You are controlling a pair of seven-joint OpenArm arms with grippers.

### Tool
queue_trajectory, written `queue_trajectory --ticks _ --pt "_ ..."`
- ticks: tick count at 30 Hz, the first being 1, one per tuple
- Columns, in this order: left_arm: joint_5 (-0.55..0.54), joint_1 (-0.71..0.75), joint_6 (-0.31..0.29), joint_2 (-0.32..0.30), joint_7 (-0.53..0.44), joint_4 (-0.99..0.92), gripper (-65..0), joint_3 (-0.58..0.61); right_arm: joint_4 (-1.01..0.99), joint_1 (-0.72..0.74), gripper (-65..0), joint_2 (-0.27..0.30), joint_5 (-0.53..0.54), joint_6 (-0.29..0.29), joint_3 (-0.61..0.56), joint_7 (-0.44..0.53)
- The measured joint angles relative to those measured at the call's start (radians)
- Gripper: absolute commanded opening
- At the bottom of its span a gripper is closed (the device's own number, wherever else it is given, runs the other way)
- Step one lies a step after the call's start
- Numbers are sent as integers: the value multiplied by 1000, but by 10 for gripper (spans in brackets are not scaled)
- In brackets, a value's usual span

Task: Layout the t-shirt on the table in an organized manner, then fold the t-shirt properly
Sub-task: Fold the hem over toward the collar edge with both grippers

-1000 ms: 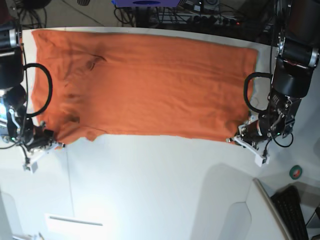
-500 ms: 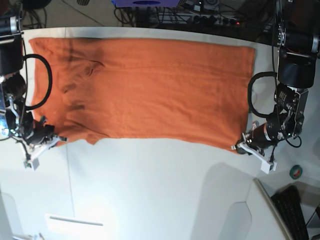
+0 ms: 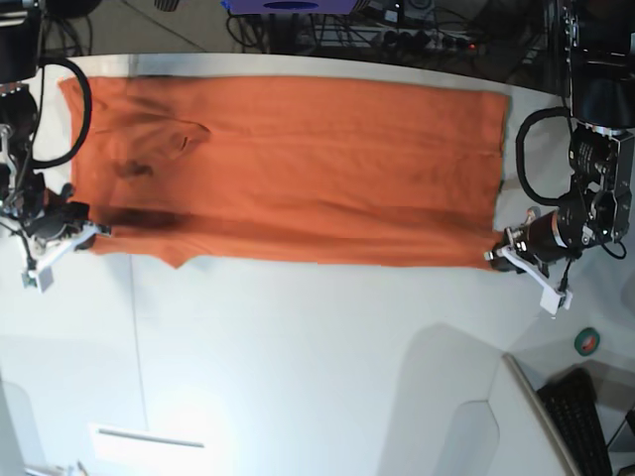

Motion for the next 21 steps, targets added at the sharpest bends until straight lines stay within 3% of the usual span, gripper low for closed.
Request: queue_trajectory --ticks 6,10,16,21 --pt "-2 77 -6 -17 23 79 -650 2 117 -86 -650 -5 5 1 48 -10" --pt "-1 154 2 -27 25 197 -650 -1 167 -146 -650 -9 0 0 89 -78" --pt "-2 289 -5 -14 37 249 -650 -111 282 -241 -650 -49 6 0 139 -106" --pt "-8 319 2 -24 18 288 -650 -155 308 -296 -650 -99 11 0 148 -143"
